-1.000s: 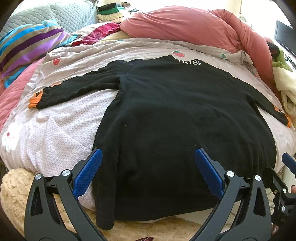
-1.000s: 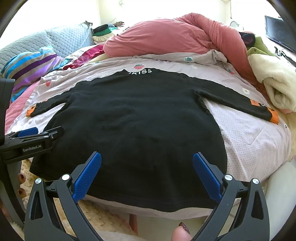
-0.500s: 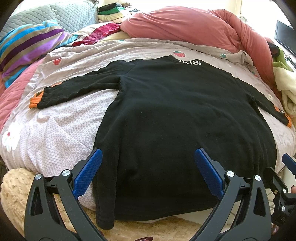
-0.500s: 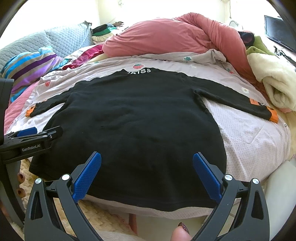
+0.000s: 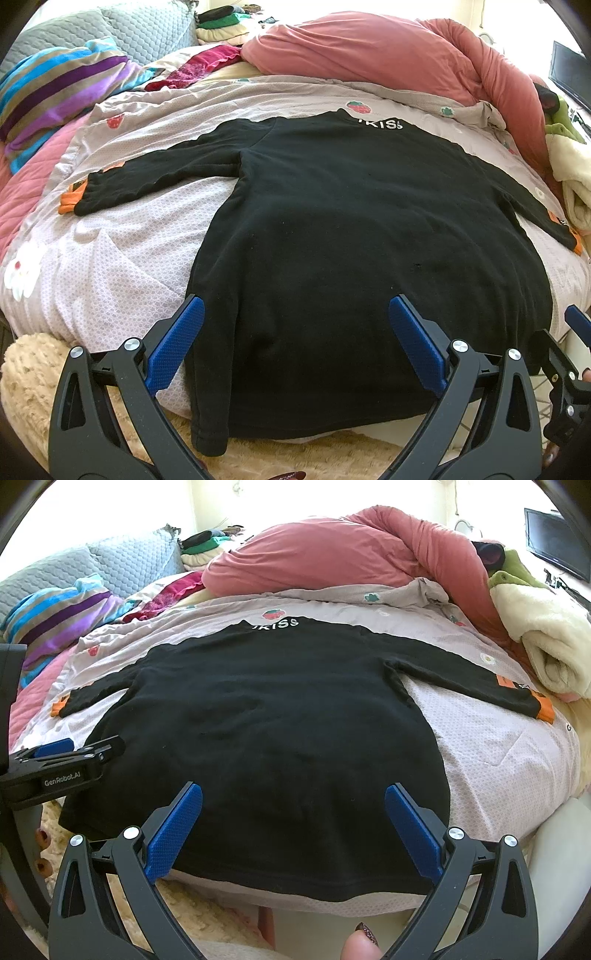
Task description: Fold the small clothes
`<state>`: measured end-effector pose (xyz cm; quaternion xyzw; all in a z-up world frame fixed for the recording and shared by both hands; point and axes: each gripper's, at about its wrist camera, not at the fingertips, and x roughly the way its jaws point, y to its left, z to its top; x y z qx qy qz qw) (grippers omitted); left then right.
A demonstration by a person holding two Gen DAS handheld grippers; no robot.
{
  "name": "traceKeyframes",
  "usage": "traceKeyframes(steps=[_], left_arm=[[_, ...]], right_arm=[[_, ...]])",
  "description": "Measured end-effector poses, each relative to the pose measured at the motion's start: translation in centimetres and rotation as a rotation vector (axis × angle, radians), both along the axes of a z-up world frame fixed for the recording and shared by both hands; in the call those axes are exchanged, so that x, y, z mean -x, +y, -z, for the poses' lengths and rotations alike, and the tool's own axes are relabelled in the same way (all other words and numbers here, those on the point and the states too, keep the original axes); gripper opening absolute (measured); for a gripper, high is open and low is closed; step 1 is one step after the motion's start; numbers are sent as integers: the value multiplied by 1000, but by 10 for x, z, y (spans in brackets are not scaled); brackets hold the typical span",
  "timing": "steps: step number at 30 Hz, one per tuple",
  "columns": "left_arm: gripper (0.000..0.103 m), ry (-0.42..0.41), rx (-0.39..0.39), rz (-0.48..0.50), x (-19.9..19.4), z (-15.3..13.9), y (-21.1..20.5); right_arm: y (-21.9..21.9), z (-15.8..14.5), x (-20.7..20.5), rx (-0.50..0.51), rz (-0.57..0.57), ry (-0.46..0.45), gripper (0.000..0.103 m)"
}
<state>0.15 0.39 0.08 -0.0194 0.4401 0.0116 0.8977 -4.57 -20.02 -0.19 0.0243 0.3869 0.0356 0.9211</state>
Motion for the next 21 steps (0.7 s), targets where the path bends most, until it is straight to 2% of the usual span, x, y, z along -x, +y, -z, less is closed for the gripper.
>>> traceKeyframes(steps=[21], left_arm=[[94, 12, -11, 10, -5, 5, -3]], right_arm=[[-8, 0, -7, 3, 17, -8, 99]])
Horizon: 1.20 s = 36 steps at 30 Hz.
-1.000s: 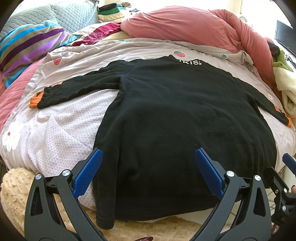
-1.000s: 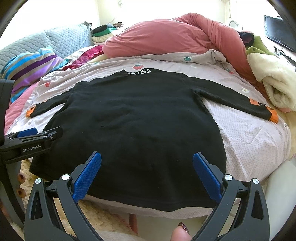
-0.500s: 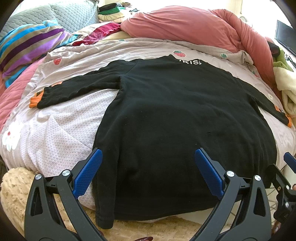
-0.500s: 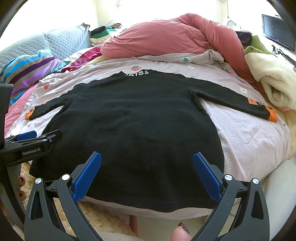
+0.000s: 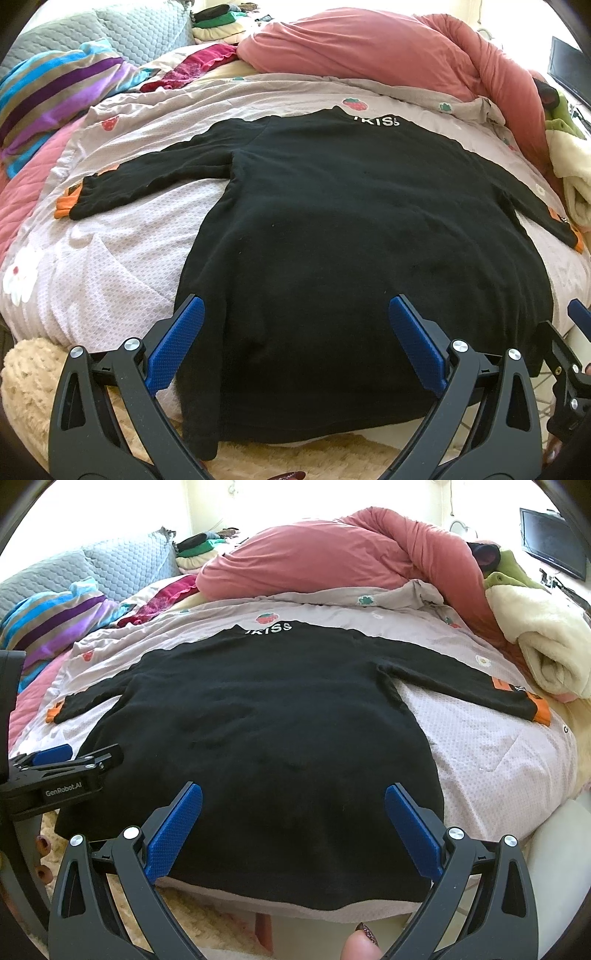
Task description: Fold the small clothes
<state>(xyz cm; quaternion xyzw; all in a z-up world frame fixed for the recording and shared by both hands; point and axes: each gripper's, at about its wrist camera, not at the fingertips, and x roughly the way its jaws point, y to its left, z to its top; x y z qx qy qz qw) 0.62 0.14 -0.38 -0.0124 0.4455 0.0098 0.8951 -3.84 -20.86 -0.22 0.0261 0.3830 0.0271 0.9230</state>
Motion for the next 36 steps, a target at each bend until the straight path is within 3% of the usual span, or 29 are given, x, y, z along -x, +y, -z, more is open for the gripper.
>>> traceKeyframes(steps=[16, 26, 36], left_arm=[[94, 19, -9, 8, -41, -5, -13], [94, 33, 28, 34, -80, -12, -26], [94, 62, 15, 65, -116, -9, -41]], right_arm=[[-24, 3, -35, -14, 49, 4, 99], [-57, 0, -65, -8, 129, -4, 99], [-91, 8, -95, -24, 221, 27, 99]])
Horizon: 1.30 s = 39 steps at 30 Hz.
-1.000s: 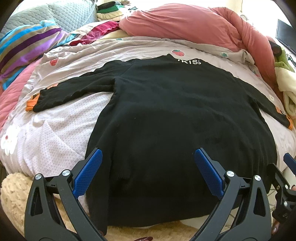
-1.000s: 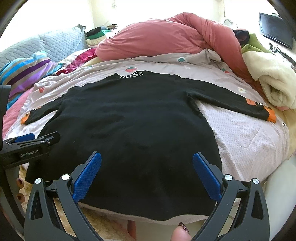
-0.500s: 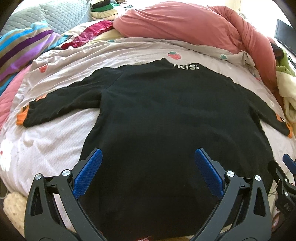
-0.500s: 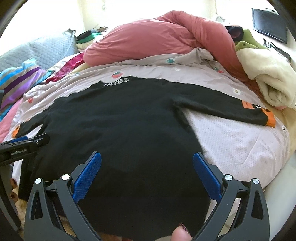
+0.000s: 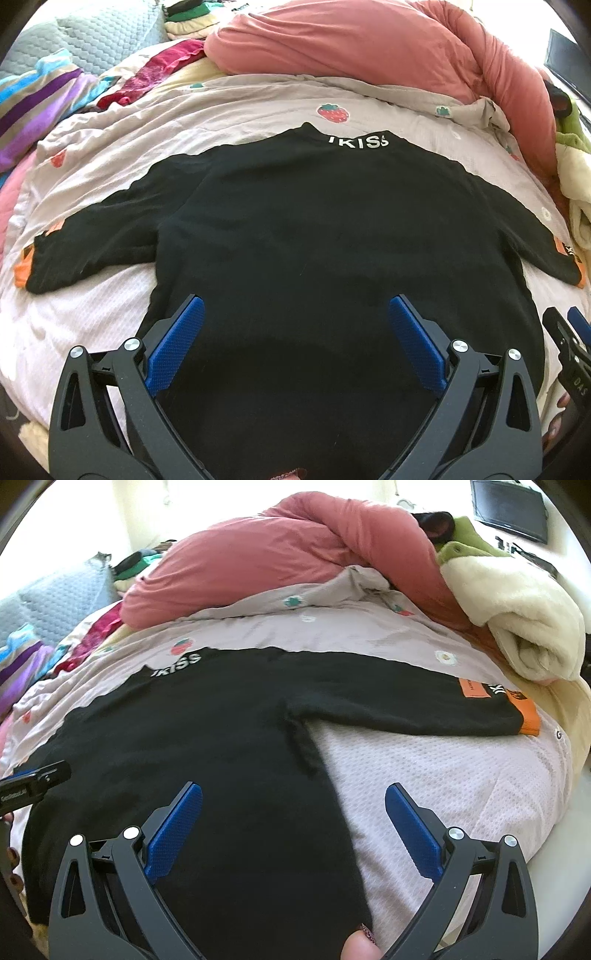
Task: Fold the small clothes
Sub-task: 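Move the right gripper to the orange cuff of a sleeve and grasp it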
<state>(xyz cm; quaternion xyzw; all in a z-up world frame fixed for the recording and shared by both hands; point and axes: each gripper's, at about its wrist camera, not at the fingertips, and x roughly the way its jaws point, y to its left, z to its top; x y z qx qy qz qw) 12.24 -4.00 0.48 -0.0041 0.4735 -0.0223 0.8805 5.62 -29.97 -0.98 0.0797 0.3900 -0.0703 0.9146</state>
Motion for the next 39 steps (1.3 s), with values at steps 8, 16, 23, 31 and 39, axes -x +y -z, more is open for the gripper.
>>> traceKeyframes(steps=[8, 16, 23, 31, 39], left_arm=[[94, 29, -5, 15, -27, 6, -9], [94, 47, -2, 51, -53, 8, -22], [94, 60, 31, 72, -76, 14, -30], [94, 92, 51, 86, -101, 26, -37], [94, 87, 32, 81, -120, 34, -43]], right_arm=[[-32, 1, -18, -7, 90, 5, 99], [-82, 6, -31, -82, 204, 18, 99], [-131, 20, -33, -148, 320, 43, 99], [-180, 37, -35, -193, 419, 59, 99], [-216, 46, -40, -227, 494, 56, 99]])
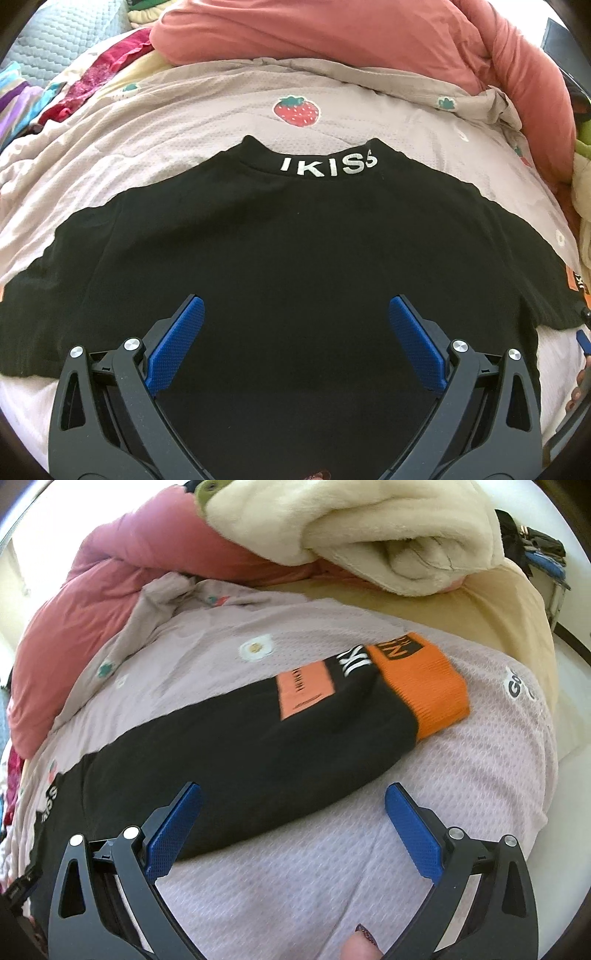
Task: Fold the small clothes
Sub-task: 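Move the right gripper to the orange cuff of a sleeve and grasp it, then lift the cuff with the right gripper and fold the sleeve across the shirt back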
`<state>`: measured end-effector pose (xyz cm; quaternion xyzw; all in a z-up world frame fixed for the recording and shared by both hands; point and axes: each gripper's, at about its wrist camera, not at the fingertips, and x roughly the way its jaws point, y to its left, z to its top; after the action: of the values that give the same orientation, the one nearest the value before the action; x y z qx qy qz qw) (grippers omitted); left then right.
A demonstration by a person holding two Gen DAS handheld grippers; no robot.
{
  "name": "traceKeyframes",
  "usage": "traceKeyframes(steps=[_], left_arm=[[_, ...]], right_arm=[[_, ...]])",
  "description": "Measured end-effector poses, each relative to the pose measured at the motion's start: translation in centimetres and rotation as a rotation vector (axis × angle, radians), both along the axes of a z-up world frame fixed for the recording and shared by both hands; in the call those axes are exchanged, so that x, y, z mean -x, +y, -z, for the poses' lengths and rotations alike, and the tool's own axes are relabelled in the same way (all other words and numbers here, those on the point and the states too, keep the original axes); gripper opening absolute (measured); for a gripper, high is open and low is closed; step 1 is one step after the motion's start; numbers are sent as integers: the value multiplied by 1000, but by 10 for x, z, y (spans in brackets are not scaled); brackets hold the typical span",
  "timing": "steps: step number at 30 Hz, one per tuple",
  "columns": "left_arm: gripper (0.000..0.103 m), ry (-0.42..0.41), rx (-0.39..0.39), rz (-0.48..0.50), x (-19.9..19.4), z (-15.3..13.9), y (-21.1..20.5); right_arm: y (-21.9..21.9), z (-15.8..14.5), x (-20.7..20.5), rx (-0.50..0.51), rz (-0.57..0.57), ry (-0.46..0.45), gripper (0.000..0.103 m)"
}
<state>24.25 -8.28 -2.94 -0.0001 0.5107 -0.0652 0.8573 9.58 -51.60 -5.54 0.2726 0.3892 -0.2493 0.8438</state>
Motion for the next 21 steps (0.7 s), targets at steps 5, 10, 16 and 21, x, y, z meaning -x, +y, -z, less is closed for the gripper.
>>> traceKeyframes(steps=[5, 10, 16, 21], left_arm=[[94, -10, 6, -2, -8, 6, -4], [94, -17, 20, -3, -11, 9, 0], [94, -26, 30, -20, -9, 6, 13], [94, -28, 45, -38, -8, 1, 27]], right_arm=[[-20, 4, -5, -27, 41, -35, 99], [-47, 12, -11, -69, 91, -104, 99], [-58, 9, -12, -79, 140, -171, 80], [-55, 5, -10, -66, 116, -197, 33]])
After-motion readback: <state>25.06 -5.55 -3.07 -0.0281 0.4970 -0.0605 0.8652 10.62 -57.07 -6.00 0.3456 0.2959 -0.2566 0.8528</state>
